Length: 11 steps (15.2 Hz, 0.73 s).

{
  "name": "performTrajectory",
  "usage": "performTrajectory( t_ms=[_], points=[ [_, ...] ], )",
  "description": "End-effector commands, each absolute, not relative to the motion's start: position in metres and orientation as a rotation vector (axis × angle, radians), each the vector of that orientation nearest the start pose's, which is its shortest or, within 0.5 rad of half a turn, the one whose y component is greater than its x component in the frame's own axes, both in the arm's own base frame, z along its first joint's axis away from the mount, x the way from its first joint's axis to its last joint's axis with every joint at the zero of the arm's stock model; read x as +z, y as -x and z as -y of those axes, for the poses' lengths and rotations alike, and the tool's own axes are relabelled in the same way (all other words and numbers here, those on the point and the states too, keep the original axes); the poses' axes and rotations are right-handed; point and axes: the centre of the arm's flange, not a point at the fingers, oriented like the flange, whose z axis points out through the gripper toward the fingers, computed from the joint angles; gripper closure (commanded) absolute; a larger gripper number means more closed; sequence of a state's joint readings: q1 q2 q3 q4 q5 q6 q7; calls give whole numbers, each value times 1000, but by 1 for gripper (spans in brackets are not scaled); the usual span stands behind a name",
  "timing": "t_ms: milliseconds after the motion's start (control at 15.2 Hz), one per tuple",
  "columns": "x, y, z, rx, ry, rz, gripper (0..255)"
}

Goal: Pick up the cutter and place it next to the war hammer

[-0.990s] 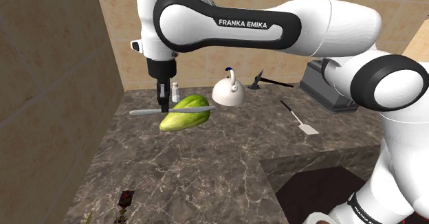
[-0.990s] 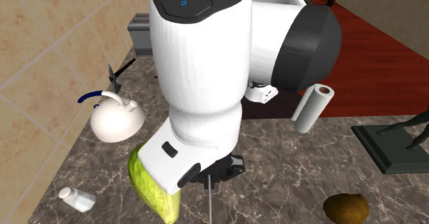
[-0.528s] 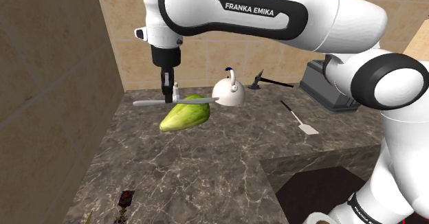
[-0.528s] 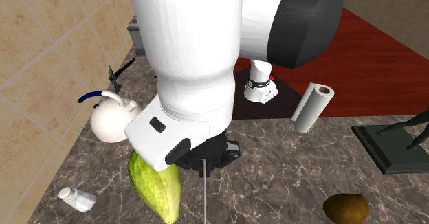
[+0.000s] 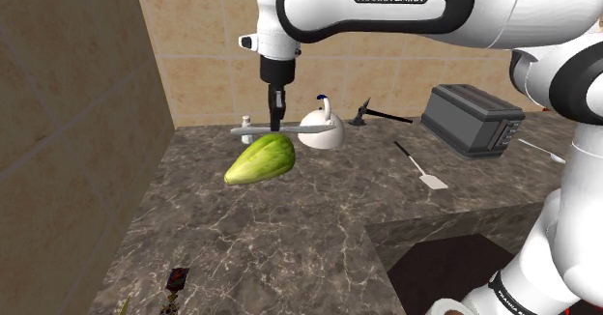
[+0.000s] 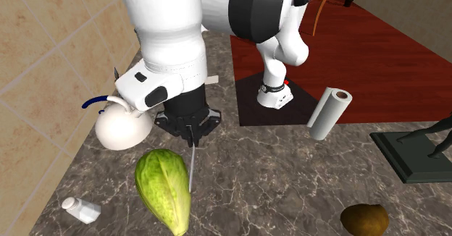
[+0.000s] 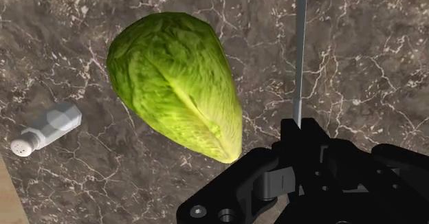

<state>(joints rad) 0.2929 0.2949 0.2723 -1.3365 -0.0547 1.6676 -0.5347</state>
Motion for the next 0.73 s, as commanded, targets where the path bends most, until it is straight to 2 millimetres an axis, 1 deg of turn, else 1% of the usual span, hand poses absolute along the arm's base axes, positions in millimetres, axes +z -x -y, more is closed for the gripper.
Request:
performTrajectory(
  t_ms=[0,660],
  points=[
    [572,-562,-295,-72,2664,1618,255],
    [572,-564,-163,-72,2663,1618,255]
  ],
)
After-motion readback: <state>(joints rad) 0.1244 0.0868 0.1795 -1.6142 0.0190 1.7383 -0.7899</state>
